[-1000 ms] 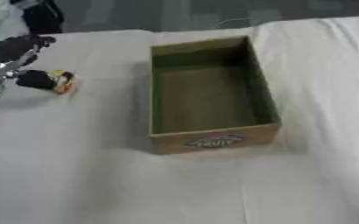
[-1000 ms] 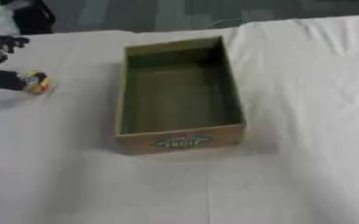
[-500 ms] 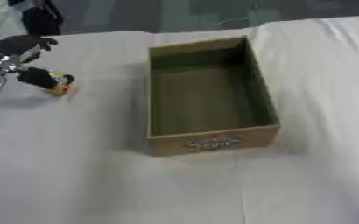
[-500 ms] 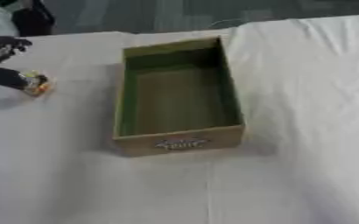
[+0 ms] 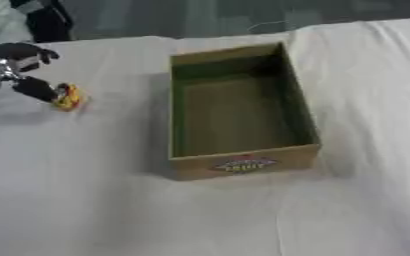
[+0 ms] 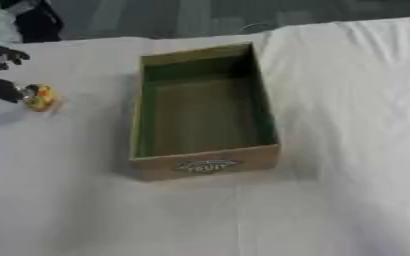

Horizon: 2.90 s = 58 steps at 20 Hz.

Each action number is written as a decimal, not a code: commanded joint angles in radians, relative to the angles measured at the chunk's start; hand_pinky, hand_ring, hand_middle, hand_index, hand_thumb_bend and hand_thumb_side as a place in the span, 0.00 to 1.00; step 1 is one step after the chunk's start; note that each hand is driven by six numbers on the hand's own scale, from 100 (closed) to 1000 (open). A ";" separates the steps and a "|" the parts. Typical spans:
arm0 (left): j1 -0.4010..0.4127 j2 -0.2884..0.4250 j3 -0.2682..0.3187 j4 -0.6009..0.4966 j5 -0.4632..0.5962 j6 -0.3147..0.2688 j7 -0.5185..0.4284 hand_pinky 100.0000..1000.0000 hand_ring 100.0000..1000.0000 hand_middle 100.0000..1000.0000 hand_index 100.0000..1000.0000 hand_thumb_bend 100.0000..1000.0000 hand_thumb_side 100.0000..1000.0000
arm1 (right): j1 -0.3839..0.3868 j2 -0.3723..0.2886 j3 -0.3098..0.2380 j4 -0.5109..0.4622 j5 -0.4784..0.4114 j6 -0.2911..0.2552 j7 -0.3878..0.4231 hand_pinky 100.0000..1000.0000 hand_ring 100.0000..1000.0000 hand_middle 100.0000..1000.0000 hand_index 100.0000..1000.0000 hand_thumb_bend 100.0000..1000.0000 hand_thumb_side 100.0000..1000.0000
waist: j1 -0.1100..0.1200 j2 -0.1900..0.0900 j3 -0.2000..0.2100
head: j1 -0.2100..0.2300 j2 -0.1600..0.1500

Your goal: Pick up objects on the table and place them in the box.

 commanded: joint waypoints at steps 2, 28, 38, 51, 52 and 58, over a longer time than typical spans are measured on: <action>-0.023 0.036 0.024 -0.031 -0.024 0.005 -0.069 0.66 0.84 0.86 1.00 0.23 0.48 | -0.011 -0.031 -0.003 -0.017 -0.003 -0.003 0.000 0.69 0.71 0.72 0.83 0.00 0.76 | -0.002 -0.016 -0.002 | 0.005 -0.012; -0.020 0.009 0.058 -0.043 -0.146 0.035 -0.140 0.64 0.82 0.83 1.00 0.27 0.51 | -0.017 -0.032 -0.002 -0.017 0.000 -0.006 -0.007 0.69 0.71 0.72 0.83 0.00 0.76 | 0.002 0.016 -0.022 | 0.016 -0.030; -0.020 -0.001 0.056 -0.006 -0.194 0.047 -0.125 0.63 0.82 0.81 1.00 0.24 0.48 | -0.020 -0.031 -0.002 -0.017 0.001 -0.008 -0.007 0.69 0.71 0.72 0.83 0.00 0.76 | 0.004 0.024 -0.029 | 0.023 -0.040; -0.019 -0.017 0.071 0.030 -0.211 0.060 -0.106 0.61 0.79 0.79 1.00 0.16 0.52 | -0.025 -0.031 -0.001 -0.017 0.003 -0.009 -0.006 0.69 0.72 0.73 0.83 0.00 0.77 | 0.007 0.039 -0.036 | 0.030 -0.051; -0.019 -0.019 0.071 0.033 -0.209 0.063 -0.099 0.60 0.79 0.79 0.99 0.15 0.52 | -0.025 -0.030 -0.001 -0.017 0.003 -0.009 -0.006 0.69 0.72 0.73 0.83 0.00 0.77 | 0.007 0.040 -0.036 | 0.030 -0.051; -0.022 -0.026 0.079 0.053 -0.203 0.084 -0.065 0.59 0.78 0.79 0.99 0.13 0.52 | -0.027 -0.030 0.000 -0.017 0.005 -0.011 -0.005 0.70 0.72 0.72 0.83 0.00 0.77 | 0.007 0.046 -0.040 | 0.034 -0.054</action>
